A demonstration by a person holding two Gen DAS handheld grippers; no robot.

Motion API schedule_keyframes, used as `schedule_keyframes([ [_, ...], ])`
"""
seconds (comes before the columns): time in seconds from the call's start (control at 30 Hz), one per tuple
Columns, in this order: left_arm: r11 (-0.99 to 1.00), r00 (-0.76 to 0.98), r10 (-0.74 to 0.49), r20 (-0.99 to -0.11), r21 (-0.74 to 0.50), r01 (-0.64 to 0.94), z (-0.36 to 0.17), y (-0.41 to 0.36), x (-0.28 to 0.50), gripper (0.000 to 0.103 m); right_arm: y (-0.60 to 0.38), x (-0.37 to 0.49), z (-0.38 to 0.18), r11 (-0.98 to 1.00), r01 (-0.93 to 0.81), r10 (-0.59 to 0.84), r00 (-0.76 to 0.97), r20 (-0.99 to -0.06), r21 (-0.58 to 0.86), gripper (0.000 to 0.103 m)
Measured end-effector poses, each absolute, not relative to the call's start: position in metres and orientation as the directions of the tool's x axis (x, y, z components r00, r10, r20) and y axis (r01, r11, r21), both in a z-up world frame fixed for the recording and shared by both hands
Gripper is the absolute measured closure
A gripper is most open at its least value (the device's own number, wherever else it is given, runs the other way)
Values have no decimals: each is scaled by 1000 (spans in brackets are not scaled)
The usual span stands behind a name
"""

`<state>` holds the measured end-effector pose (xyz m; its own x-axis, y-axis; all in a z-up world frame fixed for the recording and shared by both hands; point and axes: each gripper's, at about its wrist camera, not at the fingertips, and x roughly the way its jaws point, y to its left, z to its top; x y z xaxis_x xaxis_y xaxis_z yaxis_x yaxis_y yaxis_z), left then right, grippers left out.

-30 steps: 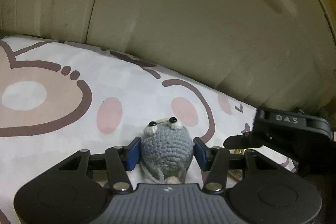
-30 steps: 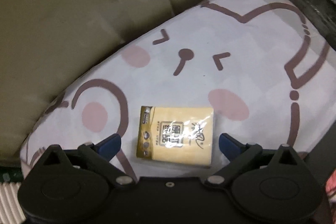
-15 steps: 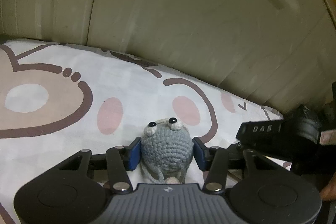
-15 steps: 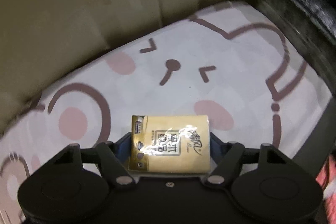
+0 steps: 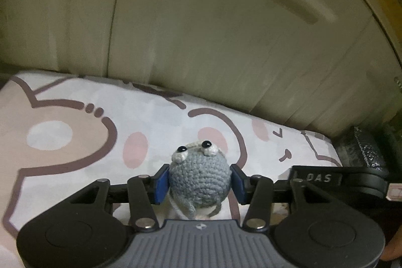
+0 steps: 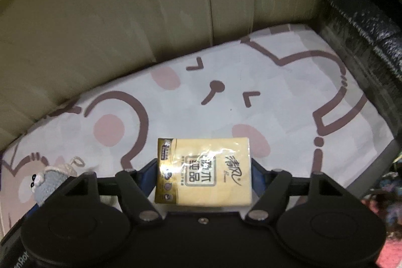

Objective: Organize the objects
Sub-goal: 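Lift the tissue pack and crochet mouse and carry them over the black box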

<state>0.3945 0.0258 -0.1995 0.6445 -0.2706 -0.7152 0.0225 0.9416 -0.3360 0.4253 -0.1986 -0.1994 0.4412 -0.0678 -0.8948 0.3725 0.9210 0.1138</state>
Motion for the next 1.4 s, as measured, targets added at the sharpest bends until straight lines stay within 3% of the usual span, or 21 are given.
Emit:
schedule_keyframes([
  [0.5, 956, 698, -235, -676, -292, 38, -132, 33, 340, 52, -203, 370, -130, 939, 302, -25, 534, -845, 163, 30],
  [1.4, 977, 716, -198, -669, -195, 88, -69, 3, 249, 52, -214, 247, -55, 996, 90, -64, 702, -709, 0, 30],
])
